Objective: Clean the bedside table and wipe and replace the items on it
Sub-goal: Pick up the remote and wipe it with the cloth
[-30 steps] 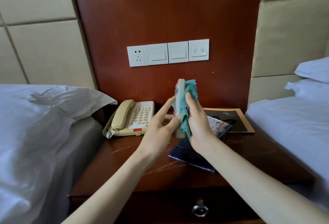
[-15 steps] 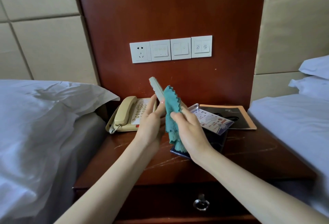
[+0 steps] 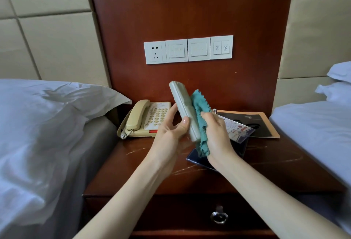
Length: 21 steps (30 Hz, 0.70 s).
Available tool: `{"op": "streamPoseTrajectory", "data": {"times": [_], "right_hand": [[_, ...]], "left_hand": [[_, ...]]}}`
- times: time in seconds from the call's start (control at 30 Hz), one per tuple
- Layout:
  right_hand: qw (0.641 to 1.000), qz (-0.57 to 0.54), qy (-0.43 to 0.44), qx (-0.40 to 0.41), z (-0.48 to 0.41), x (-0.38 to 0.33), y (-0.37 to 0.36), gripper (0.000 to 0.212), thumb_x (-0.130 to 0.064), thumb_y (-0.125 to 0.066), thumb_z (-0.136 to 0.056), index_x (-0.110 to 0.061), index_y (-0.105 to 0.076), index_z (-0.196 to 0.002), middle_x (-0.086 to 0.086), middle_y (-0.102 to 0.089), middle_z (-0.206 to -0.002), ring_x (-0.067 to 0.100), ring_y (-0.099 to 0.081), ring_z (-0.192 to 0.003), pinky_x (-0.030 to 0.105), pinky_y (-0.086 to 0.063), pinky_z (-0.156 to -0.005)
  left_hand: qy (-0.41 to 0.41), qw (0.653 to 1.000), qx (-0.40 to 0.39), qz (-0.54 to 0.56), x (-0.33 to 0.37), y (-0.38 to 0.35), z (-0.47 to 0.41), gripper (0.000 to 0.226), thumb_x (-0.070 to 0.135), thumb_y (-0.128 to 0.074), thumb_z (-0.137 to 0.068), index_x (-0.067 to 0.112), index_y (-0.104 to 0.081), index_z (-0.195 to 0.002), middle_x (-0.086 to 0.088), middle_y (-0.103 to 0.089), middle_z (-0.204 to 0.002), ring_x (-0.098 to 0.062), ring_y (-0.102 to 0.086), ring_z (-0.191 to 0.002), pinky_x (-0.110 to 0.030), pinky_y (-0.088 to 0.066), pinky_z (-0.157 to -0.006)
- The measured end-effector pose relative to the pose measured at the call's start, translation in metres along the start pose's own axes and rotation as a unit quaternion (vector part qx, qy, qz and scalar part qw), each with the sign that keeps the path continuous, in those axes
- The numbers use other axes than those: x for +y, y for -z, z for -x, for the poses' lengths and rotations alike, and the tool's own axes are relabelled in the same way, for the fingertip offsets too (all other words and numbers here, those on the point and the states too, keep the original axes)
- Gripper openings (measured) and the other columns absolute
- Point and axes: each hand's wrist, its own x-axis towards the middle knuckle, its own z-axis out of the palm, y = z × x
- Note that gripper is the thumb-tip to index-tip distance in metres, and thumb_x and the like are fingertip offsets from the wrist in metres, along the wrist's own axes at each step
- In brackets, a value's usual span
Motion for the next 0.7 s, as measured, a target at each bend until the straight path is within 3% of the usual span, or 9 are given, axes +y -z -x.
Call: {"op": "streamPoseTrajectory", "data": {"times": [0.13, 0.23, 0.37, 0.47, 0.57, 0.63, 0.7], "right_hand": [[1.000, -0.026, -0.010, 0.001, 0.003, 0.001, -0.005, 0.031, -0.018, -0.046, -0.095, -0.022, -0.070, -0.077, 0.003, -0.074, -0.080, 0.017, -0.069, -0.074, 0.031, -0.054, -0.066], [0.998, -0.054, -0.031, -0.004, 0.003, -0.002, -0.004, 0.027, -0.016, -0.044, -0.096, -0.016, -0.069, -0.086, 0.005, -0.074, -0.079, 0.015, -0.071, -0.071, 0.027, -0.057, -0.060], [0.997, -0.035, -0.064, 0.010, 0.005, -0.004, -0.006, 0.027, -0.016, -0.043, -0.095, -0.011, -0.070, -0.095, 0.017, -0.073, -0.090, 0.027, -0.070, -0.083, 0.042, -0.058, -0.076], [0.998, -0.005, -0.057, 0.006, 0.006, -0.005, -0.006, 0.027, -0.019, -0.043, -0.096, -0.015, -0.070, -0.095, 0.014, -0.073, -0.092, 0.027, -0.070, -0.089, 0.042, -0.057, -0.079], [1.000, -0.003, -0.018, 0.006, 0.004, -0.013, -0.004, 0.024, -0.024, -0.047, -0.097, -0.024, -0.067, -0.085, -0.001, -0.075, -0.078, 0.013, -0.072, -0.075, 0.027, -0.055, -0.061], [1.000, -0.021, 0.007, 0.010, -0.003, -0.027, -0.005, 0.021, -0.024, -0.049, -0.096, -0.023, -0.066, -0.085, 0.000, -0.073, -0.075, 0.015, -0.070, -0.070, 0.029, -0.054, -0.059], [0.999, -0.039, 0.020, 0.017, -0.009, -0.044, -0.007, 0.016, -0.026, -0.053, -0.094, -0.019, -0.067, -0.093, 0.004, -0.073, -0.079, 0.019, -0.069, -0.071, 0.034, -0.056, -0.063]], "left_hand": [[-0.062, 0.996, 0.039, -0.044, 0.004, -0.001, -0.005, 0.048, 0.010, -0.048, -0.097, 0.030, -0.038, -0.139, -0.009, -0.070, -0.113, -0.026, -0.067, -0.103, -0.038, -0.057, -0.083], [-0.102, 0.987, 0.060, -0.109, 0.003, -0.002, -0.007, 0.043, 0.011, -0.052, -0.095, 0.028, -0.039, -0.132, 0.003, -0.071, -0.103, -0.015, -0.068, -0.096, -0.026, -0.055, -0.077], [-0.146, 0.970, 0.057, -0.186, 0.001, -0.002, -0.001, 0.044, 0.019, -0.056, -0.087, 0.030, -0.038, -0.127, -0.003, -0.061, -0.115, -0.012, -0.064, -0.099, -0.025, -0.051, -0.083], [-0.133, 0.969, 0.048, -0.204, 0.002, 0.000, -0.001, 0.046, 0.022, -0.057, -0.088, 0.024, -0.040, -0.131, -0.004, -0.059, -0.121, -0.015, -0.061, -0.108, -0.026, -0.051, -0.090], [-0.080, 0.972, 0.033, -0.221, 0.006, 0.002, -0.001, 0.037, 0.020, -0.058, -0.092, 0.022, -0.047, -0.127, -0.007, -0.063, -0.113, -0.012, -0.064, -0.102, -0.026, -0.054, -0.083], [-0.053, 0.970, 0.010, -0.238, 0.005, 0.002, 0.002, 0.034, 0.018, -0.062, -0.089, 0.025, -0.053, -0.121, -0.007, -0.062, -0.099, -0.013, -0.065, -0.090, -0.031, -0.056, -0.080], [-0.029, 0.964, -0.012, -0.266, -0.002, 0.002, 0.008, 0.036, 0.023, -0.068, -0.083, 0.029, -0.057, -0.116, -0.001, -0.062, -0.093, -0.017, -0.066, -0.091, -0.037, -0.056, -0.084]]}}
